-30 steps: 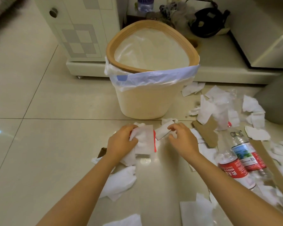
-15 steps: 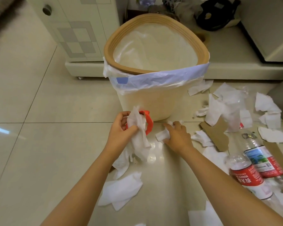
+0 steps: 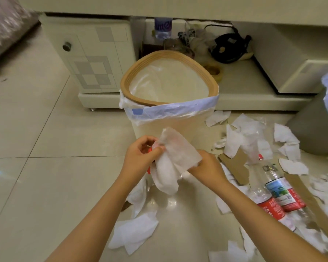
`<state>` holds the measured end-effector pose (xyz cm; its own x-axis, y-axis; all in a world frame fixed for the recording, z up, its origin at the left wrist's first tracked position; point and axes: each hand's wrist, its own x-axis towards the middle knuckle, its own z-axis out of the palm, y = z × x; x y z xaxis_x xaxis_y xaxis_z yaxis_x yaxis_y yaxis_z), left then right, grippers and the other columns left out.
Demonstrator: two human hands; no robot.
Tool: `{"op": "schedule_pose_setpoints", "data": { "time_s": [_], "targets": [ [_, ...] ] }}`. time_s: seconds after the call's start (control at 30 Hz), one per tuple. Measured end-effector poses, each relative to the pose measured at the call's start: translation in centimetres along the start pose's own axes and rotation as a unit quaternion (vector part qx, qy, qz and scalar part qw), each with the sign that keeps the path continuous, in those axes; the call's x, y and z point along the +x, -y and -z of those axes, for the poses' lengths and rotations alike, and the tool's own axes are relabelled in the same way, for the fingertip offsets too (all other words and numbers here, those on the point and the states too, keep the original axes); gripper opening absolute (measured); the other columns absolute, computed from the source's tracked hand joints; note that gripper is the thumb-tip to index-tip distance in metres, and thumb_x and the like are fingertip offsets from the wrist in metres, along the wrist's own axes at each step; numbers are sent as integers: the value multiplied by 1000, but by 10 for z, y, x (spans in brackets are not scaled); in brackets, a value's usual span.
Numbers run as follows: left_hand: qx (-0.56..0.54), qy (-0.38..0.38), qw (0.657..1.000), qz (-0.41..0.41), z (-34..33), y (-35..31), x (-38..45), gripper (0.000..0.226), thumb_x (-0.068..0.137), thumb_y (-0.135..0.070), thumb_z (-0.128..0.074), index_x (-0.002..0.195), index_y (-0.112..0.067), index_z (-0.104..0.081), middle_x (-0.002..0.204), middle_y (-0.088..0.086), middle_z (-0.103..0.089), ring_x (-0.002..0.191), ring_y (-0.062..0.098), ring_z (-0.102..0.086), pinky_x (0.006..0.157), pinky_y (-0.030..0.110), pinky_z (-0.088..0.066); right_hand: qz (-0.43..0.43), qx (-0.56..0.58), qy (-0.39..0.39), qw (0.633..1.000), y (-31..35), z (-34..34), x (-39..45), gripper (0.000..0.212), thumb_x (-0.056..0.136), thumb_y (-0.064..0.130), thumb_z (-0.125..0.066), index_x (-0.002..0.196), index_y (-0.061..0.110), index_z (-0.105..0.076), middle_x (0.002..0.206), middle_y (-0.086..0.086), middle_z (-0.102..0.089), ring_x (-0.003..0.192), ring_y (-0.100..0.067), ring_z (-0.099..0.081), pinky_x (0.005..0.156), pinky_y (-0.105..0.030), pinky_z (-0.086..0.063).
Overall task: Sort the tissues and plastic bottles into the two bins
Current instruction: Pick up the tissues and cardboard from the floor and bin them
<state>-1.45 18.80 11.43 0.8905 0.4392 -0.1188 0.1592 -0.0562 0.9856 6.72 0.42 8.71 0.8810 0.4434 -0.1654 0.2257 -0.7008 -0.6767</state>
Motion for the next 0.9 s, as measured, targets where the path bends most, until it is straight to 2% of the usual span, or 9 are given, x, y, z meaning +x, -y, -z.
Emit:
{"op": "schedule_pose_setpoints", "data": {
  "time_s": [0.07, 0.13, 0.27, 0.33, 0.4, 0.47, 0.53, 0.67, 0.9],
  "targets": [
    [16, -2, 999, -47, 1, -15, -4, 8, 83, -12, -71, 89, -17, -68, 86, 3, -69, 80, 23, -65, 58, 27, -52, 46, 45, -29, 998, 19, 26, -6, 9, 72, 34, -67, 75, 26, -64, 73, 7, -63, 71, -15, -59, 63, -37, -48],
    [32, -15, 994, -106, 3, -36, -8, 9, 81, -13, -72, 87, -19, -68, 82, -6, -69, 79, 16, -65, 59, 23, -52, 80, 84, -63, 991, 41, 51, -10, 15, 67, 36, -69, 77, 26, -66, 75, 8, -64, 71, -12, -59, 63, -33, -49],
    [26, -70, 979, -190, 9, -90, 3, 11, 82, -13, -72, 85, -22, -67, 78, -6, -67, 72, 15, -61, 57, 20, -50, 129, 159, -117, 972, 93, 92, -7, 13, 71, 13, -74, 78, 21, -68, 75, 3, -66, 65, -9, -55, 58, -23, -44],
    [10, -98, 978, -186, 12, -116, 25, 6, 83, -16, -71, 87, -19, -68, 81, 3, -69, 72, 21, -63, 60, 33, -52, 147, 176, -135, 964, 118, 105, 4, 16, 73, 9, -74, 80, 22, -67, 76, 7, -64, 61, 0, -52, 54, -13, -41],
    [-8, -132, 978, -164, 13, -133, 53, 5, 84, -19, -70, 87, -21, -67, 80, -1, -69, 72, 15, -64, 61, 33, -53, 148, 180, -157, 960, 136, 111, 24, 13, 74, 12, -74, 81, 21, -67, 74, 13, -61, 62, 4, -53, 52, -10, -41],
    [10, -171, 975, -141, 12, -140, 81, 6, 84, -21, -69, 90, -21, -66, 81, -8, -66, 75, 10, -62, 63, 24, -51, 114, 184, -170, 961, 143, 111, 49, 9, 77, 15, -73, 81, 19, -66, 75, 12, -60, 66, 1, -54, 58, -17, -43],
    [51, -196, 972, -121, 12, -134, 104, 12, 86, -24, -67, 97, -19, -66, 89, -4, -67, 81, 13, -64, 61, 23, -51, 67, 186, -172, 965, 141, 108, 73, 12, 78, 17, -71, 90, 18, -67, 86, 7, -64, 79, -8, -59, 68, -26, -46],
    [145, -186, 968, -84, 8, -117, 125, 35, 95, -28, -54, 125, -10, -57, 104, 2, -65, 90, 24, -64, 82, 37, -54, 27, 123, -150, 981, 131, 100, 94, 41, 82, 23, -70, 121, 17, -60, 118, -2, -64, 106, -19, -60, 89, -31, -48],
    [181, -147, 965, -121, 3, -101, 122, 38, 97, -28, -48, 134, -21, -52, 104, 0, -69, 89, 16, -68, 85, 41, -55, 25, 191, -138, 972, 124, 94, 88, 50, 86, 20, -67, 134, 18, -50, 117, -3, -65, 108, -17, -60, 95, -29, -45]
  ]
}}
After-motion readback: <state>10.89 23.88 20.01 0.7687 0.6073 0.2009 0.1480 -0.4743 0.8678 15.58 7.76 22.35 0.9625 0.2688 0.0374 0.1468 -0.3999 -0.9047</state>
